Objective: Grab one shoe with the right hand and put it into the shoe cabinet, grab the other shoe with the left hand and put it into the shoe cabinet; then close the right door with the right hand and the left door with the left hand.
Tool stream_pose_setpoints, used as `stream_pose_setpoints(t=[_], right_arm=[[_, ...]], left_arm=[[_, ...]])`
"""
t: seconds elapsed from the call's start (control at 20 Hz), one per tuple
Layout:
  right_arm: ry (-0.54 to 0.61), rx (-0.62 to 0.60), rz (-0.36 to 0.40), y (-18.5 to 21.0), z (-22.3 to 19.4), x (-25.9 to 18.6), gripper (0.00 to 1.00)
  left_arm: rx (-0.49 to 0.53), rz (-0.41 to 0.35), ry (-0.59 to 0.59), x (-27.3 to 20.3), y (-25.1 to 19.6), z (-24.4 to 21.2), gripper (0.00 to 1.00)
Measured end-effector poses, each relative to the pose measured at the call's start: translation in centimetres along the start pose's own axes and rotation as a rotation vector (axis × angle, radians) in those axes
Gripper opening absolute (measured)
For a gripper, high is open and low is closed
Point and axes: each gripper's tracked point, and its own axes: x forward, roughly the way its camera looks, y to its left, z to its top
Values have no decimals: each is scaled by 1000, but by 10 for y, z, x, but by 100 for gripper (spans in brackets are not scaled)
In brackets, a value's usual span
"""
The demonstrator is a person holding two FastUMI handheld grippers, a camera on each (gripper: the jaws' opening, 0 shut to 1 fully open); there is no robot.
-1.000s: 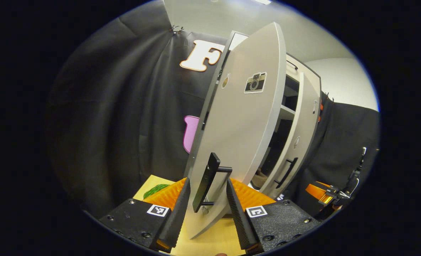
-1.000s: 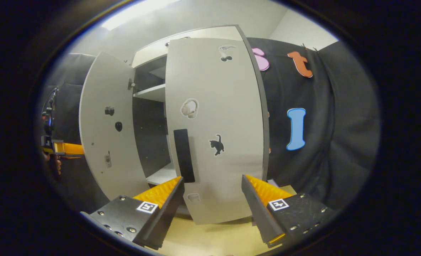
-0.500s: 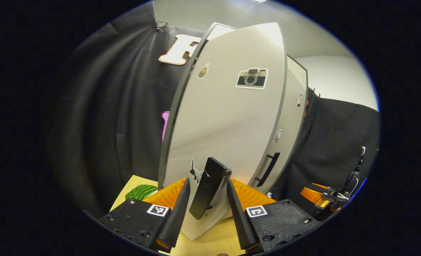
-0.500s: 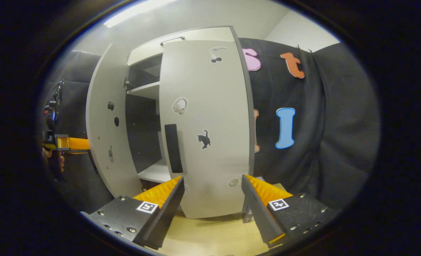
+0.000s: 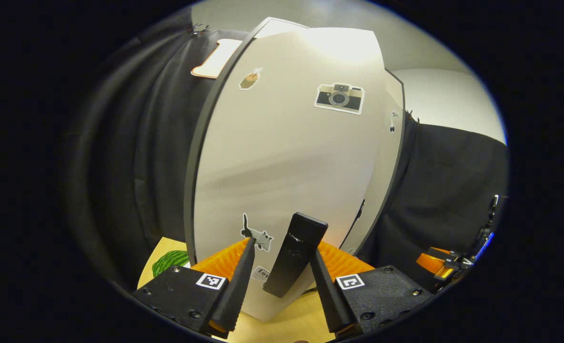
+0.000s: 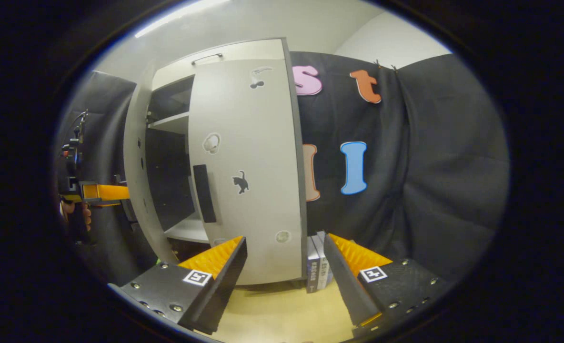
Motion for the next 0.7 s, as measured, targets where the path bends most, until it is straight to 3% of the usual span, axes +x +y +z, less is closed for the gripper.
stream_pose_setpoints(t=[0.25, 0.6, 0.65, 0.7], right_arm=[[-5, 5, -60, -23, 0, -10, 97], [-16, 25, -140, -53, 2, -21, 100], [-20, 28, -150, -58, 3, -22, 92], [-25, 30, -160, -61, 5, -23, 92]], left_arm=[[81, -16, 3, 24, -11, 0, 70], [63, -56, 14, 47, -21, 0, 70], [63, -60, 15, 51, -22, 0, 70], [65, -63, 16, 53, -24, 1, 70]])
